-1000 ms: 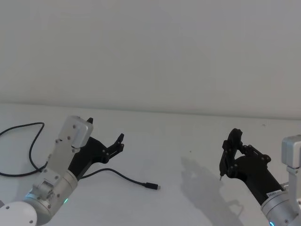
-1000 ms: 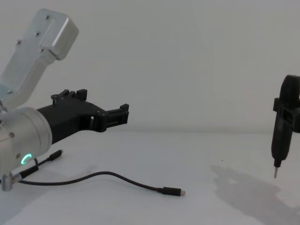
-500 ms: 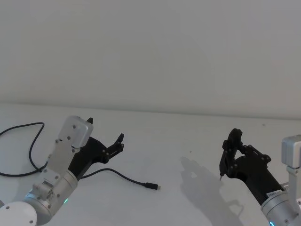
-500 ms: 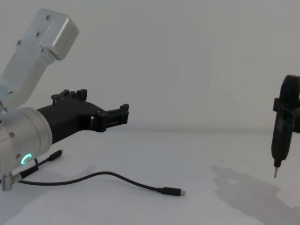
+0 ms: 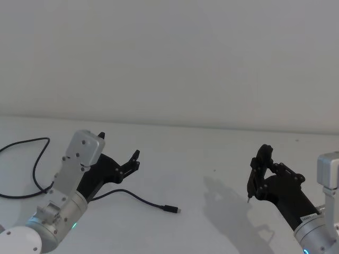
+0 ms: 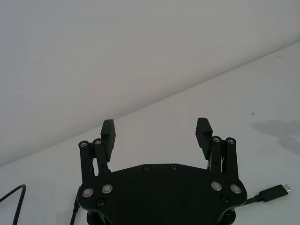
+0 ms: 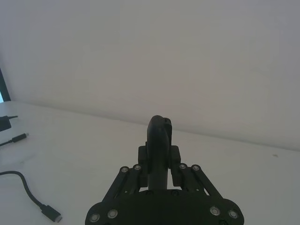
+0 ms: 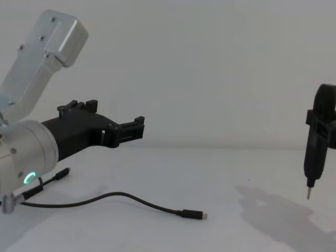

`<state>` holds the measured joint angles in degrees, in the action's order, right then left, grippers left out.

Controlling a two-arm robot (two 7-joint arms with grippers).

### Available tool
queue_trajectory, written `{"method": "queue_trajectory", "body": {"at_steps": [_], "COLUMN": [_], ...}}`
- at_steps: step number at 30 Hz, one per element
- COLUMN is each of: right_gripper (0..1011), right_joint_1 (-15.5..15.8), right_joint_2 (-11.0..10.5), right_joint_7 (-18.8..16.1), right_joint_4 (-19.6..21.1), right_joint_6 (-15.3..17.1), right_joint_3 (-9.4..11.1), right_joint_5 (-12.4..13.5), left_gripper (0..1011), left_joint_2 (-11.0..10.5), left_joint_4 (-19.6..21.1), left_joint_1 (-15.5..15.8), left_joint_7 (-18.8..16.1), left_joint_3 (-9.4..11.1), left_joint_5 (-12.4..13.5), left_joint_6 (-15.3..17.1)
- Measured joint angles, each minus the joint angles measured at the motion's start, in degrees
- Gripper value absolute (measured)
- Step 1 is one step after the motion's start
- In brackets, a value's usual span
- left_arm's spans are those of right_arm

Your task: Pick up the data cable with the one hand.

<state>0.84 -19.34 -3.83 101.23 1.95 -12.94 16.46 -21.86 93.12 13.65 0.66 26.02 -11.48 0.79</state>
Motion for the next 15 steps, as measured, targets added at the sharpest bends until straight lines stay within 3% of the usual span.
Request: {"method": "queue_trajectory", "body": {"at_steps": [7,15], "right_gripper": [275,275], "right_joint_1": [0.0,0.0], "right_joint_2": [0.0,0.0], "right_joint_7": [0.0,0.0], "right_joint_4": [0.0,0.0], "right_joint_6": [0.0,0.0], "right_joint_3": [0.0,0.0], "right_joint_5": [0.0,0.0], "left_gripper": [1001,1001], "left_joint_2": [0.4,1.3], "left_joint_4": [-1.7,-6.1], "left_joint_1": [1.8,6.1], "left_joint_7": [1.7,7.2], "left_joint_3": [0.2,0.9], "left_joint_5": [-0.1,-1.6], "left_joint_6": [-0.6,-2.5]}}
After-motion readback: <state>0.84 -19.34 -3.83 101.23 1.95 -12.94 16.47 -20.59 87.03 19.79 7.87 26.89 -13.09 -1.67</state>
